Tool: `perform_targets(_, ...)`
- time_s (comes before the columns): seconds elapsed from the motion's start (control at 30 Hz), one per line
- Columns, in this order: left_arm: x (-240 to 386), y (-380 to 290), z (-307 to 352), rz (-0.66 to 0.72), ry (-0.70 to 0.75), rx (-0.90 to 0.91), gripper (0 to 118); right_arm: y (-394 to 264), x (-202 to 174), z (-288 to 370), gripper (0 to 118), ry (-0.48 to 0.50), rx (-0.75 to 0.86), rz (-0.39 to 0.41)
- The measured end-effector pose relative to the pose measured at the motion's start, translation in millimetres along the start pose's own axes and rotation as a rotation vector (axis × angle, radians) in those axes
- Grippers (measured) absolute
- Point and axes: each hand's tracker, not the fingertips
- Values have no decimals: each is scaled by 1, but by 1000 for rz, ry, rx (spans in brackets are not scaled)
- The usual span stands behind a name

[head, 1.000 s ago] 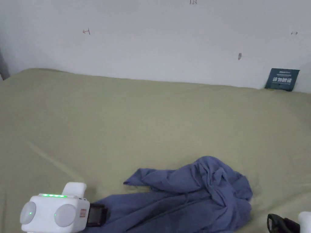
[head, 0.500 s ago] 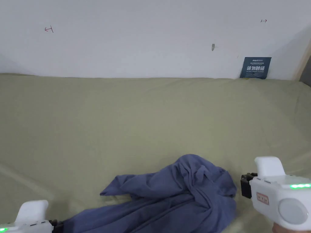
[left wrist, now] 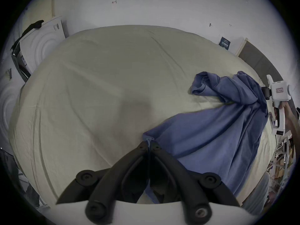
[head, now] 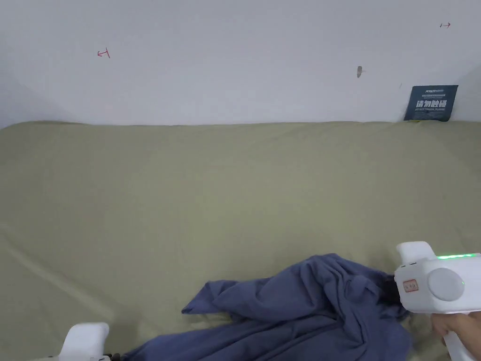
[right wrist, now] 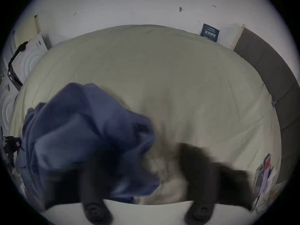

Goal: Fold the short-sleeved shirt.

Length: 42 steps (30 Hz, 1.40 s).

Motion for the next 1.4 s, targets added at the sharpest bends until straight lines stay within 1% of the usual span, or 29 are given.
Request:
perform_targets(0.03, -1, 1, 5, 5, 1, 7, 0, -2, 3, 11, 26, 32, 19, -6)
perform_targets(0.07, -3, 4, 11, 11, 0, 23, 0, -4, 7, 22, 6, 59, 39, -12)
perform_targets(0.13, -6, 10, 27, 21, -3, 52, 0, -2, 12, 54, 6, 27, 106, -14)
perform_targets(0.23, -12, 26, 65, 8, 49, 143, 0, 8, 34, 106, 6, 31, 193, -56)
perform_targets(0.37, -31, 54, 120, 29, 66, 226, 0, 17, 57, 184, 6, -6, 319, -72)
perform_targets(0.5, -38, 85, 173, -19, 174, 321, 0, 18, 76, 248, 6, -10, 393, -101)
perform_targets(0.57, -43, 99, 197, -13, 195, 363, 0, 18, 82, 273, 6, -42, 441, -98)
perform_targets(0.67, -44, 118, 230, -9, 245, 416, 0, 24, 92, 304, 6, -63, 474, -114)
perform_targets(0.77, -42, 138, 254, 19, 269, 446, 0, 33, 100, 326, 6, -81, 515, -118)
perform_targets(0.87, -33, 158, 270, 3, 281, 482, 0, 45, 103, 344, 6, -70, 546, -139)
perform_targets(0.97, -22, 180, 282, -8, 286, 511, 0, 66, 103, 351, 6, -102, 575, -121)
perform_targets(1.1, -17, 216, 288, 21, 279, 552, 0, 100, 102, 356, 6, -145, 604, -88)
perform_targets(1.4, -9, 300, 275, 74, 314, 605, 0, 181, 104, 348, 6, -205, 659, -87)
